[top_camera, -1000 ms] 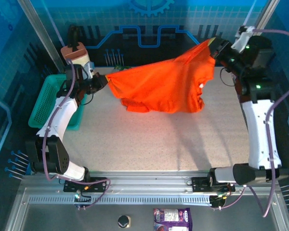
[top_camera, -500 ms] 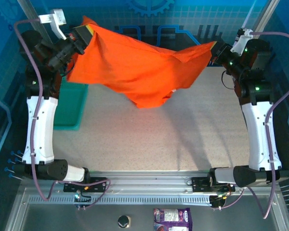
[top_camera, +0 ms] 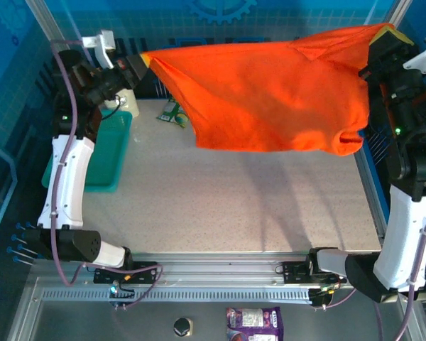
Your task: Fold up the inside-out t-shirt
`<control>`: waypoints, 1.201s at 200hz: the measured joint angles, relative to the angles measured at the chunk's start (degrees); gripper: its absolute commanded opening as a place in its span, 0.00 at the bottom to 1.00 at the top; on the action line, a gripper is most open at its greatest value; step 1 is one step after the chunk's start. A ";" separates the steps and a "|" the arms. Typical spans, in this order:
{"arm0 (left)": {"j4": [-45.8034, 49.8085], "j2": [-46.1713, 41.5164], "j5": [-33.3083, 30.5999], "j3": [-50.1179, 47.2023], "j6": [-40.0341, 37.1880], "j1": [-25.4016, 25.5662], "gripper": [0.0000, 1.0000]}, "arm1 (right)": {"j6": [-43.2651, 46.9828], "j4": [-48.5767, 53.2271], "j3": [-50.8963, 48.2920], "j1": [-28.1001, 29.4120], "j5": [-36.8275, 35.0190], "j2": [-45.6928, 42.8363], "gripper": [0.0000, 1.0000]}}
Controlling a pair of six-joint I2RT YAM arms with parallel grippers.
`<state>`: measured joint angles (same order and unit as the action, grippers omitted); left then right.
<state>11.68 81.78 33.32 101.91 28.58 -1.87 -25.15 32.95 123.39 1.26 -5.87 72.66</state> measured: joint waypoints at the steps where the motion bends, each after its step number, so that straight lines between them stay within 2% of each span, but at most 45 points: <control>1: 0.02 -0.04 0.00 0.11 0.00 0.00 0.00 | 0.00 0.00 -0.09 0.00 -0.02 0.02 0.00; 33: 0.00 -2.97 0.39 0.66 0.00 -0.04 0.00 | 1.38 1.11 -4.72 0.00 -1.73 1.22 0.00; 77: -0.33 -5.79 0.63 -3.32 -0.17 -0.04 0.00 | 2.78 2.14 -5.44 0.00 -1.81 0.04 0.00; 129: -2.45 -15.19 1.11 -11.21 -0.59 -0.04 0.00 | 4.48 1.97 -12.24 0.00 -2.19 -10.51 0.00; 166: -4.76 -21.09 1.81 -12.46 -0.55 -0.04 0.00 | 6.16 1.73 -11.43 0.00 -3.82 -15.69 0.00; 191: -4.79 -20.52 2.62 -10.05 -0.35 -0.04 0.00 | 7.67 1.84 -7.34 0.00 -4.68 -14.78 0.00; 217: -6.32 -16.76 3.21 -8.76 0.70 0.59 0.00 | 9.01 2.19 -2.80 0.00 -5.60 -10.03 0.00; 240: -6.40 -11.67 2.95 -8.72 0.57 3.04 0.00 | 9.60 1.88 -3.52 -0.28 -6.60 -5.53 0.00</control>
<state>5.28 70.11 36.27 93.19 29.15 1.17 -15.55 34.83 119.87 0.97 -12.47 67.13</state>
